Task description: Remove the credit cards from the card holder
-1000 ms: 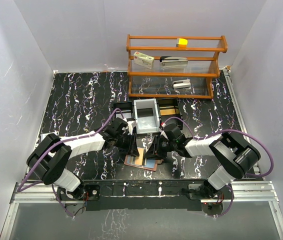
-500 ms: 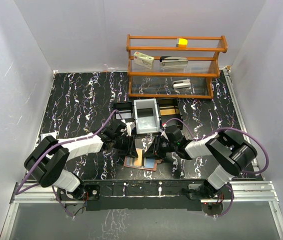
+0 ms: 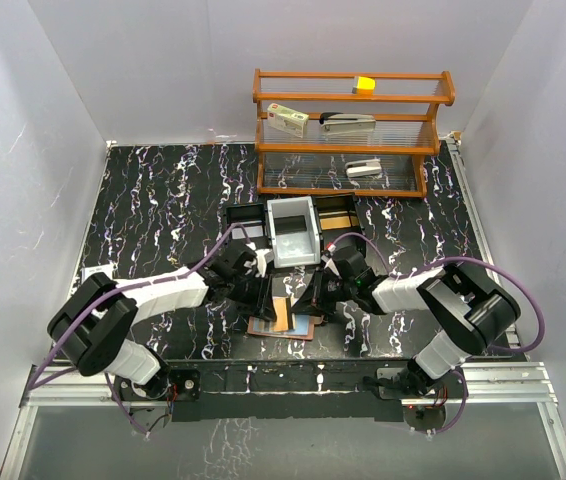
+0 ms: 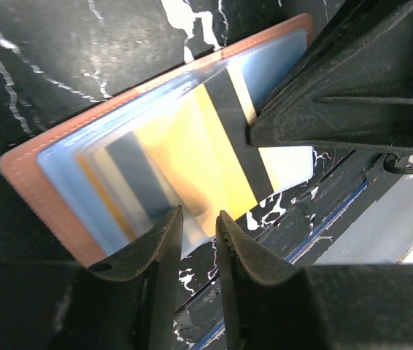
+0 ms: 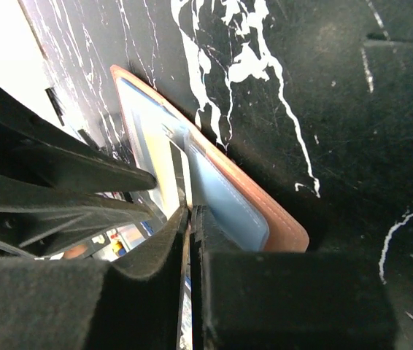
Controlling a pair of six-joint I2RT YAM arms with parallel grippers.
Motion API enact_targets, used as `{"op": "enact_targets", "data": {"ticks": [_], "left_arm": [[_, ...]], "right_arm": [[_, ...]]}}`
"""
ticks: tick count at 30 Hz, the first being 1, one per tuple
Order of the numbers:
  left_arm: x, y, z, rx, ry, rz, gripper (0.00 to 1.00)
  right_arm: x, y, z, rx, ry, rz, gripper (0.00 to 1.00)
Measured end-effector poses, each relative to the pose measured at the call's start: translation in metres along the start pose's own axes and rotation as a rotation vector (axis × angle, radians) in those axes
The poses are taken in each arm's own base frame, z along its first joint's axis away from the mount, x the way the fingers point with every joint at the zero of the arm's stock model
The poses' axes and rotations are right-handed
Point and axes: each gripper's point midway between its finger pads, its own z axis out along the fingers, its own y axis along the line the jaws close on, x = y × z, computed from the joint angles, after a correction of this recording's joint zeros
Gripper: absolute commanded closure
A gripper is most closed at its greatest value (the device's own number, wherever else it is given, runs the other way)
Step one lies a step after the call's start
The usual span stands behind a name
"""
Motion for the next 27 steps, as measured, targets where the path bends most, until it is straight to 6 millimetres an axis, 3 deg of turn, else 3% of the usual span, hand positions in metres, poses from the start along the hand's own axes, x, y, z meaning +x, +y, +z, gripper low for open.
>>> {"op": "enact_targets", "data": {"ticks": [13,27], "left_arm": [[0.004,-0.003,0.008,-0.031,0.017,-0.04,0.83],[0.004,-0.002,0.008,-0.031,0.003,-0.061,0.84]], "right_arm": [[0.003,0.014,-0.007,-0.063,0.002,0.029,0.82],[0.008,0.012,-0.002,-0.07,0.03,0.025,0.84]]}}
